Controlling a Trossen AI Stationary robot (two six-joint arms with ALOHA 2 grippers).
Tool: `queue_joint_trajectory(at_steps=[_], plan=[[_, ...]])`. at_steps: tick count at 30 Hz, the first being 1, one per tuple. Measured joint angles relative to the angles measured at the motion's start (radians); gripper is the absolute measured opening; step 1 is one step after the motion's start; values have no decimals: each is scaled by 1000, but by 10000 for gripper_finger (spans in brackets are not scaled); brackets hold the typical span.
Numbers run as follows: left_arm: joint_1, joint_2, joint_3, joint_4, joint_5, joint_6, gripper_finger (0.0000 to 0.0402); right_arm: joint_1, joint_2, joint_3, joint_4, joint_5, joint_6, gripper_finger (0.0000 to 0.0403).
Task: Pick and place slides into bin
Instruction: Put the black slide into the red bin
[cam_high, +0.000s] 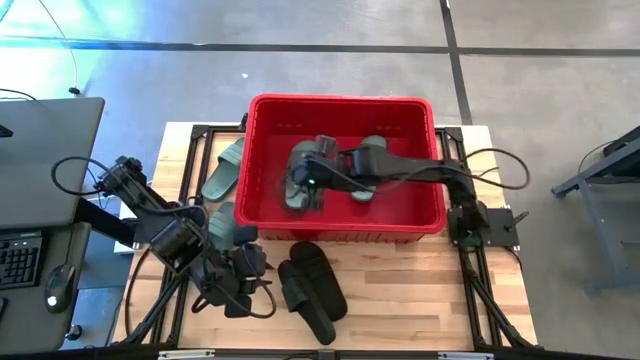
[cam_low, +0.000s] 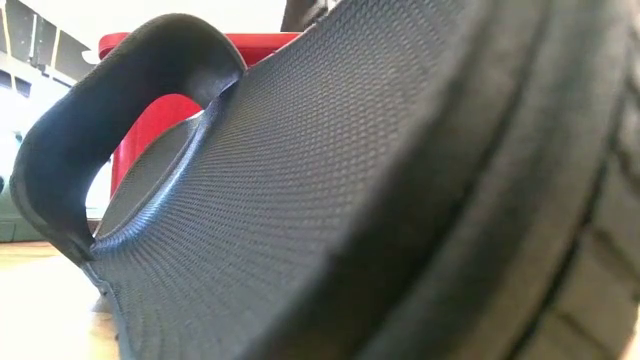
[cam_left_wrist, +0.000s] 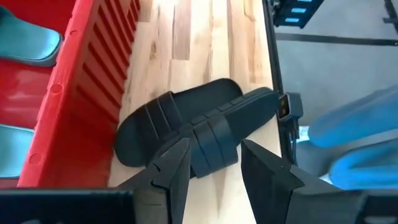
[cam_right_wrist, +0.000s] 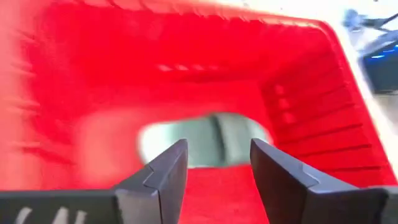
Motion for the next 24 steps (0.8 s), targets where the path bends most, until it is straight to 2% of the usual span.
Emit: queue_joint_trajectory(at_steps=[5,7,12,17,24], plan=[[-5,0,0,-33,-8,-12,127,97,-19,-1,-14,-180,88,144],[-5,0,0,-40,-8,-19,127,150,-20,-1,-17,-213,81,137],[-4,-1,0,-44,-10,-20,127,278,9,-2,-80,-164,-1,119],[-4,-1,0,-42,-10,-22,127,358,31,-1,-158,-191,-7,114],[-4,-1,0,-42,-10,-21,127,422,91,-1,-273,-176,2,153]])
